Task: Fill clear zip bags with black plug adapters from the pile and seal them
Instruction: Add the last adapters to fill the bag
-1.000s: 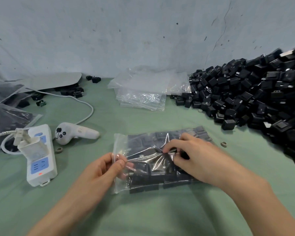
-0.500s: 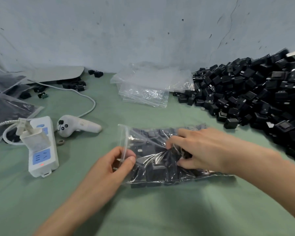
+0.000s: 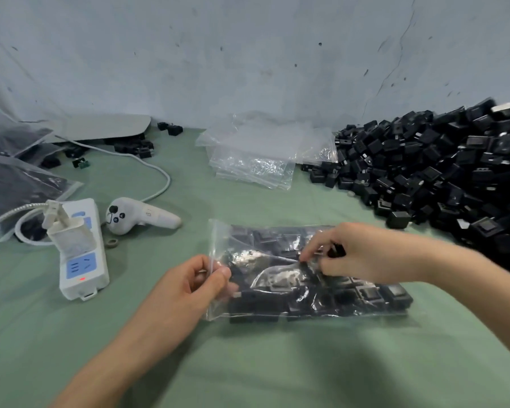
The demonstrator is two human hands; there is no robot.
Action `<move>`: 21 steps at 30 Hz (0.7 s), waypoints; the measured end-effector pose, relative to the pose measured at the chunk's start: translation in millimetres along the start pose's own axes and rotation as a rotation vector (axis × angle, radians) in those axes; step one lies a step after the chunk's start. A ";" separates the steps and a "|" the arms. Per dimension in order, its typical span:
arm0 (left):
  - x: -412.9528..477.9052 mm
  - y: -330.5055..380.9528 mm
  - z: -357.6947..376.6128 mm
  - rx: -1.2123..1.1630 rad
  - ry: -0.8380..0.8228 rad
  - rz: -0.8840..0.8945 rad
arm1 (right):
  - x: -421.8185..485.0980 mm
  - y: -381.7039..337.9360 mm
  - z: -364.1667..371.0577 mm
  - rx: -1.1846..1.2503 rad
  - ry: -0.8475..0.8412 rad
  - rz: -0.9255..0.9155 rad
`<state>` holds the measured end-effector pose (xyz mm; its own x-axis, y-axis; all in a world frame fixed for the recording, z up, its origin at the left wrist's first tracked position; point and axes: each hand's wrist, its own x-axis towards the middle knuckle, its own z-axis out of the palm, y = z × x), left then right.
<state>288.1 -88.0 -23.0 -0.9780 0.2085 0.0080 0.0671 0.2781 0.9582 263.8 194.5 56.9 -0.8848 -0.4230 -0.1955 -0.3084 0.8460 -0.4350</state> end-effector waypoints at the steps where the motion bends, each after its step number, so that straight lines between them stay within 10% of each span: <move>1: 0.0 -0.2 -1.4 -0.007 -0.036 -0.018 | -1.5 -1.1 8.6 -0.007 0.028 0.018; 11: -1.3 1.0 -2.8 -0.011 -0.063 -0.016 | -6.8 7.1 27.1 0.153 0.373 0.203; 21: 0.6 -0.8 -3.0 -0.011 -0.045 -0.024 | -15.2 6.9 45.1 -0.067 0.237 0.155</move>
<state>286.8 -91.0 -22.9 -0.9694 0.2441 -0.0277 0.0413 0.2730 0.9611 290.8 192.2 17.2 -0.9777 -0.2058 -0.0413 -0.1782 0.9176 -0.3553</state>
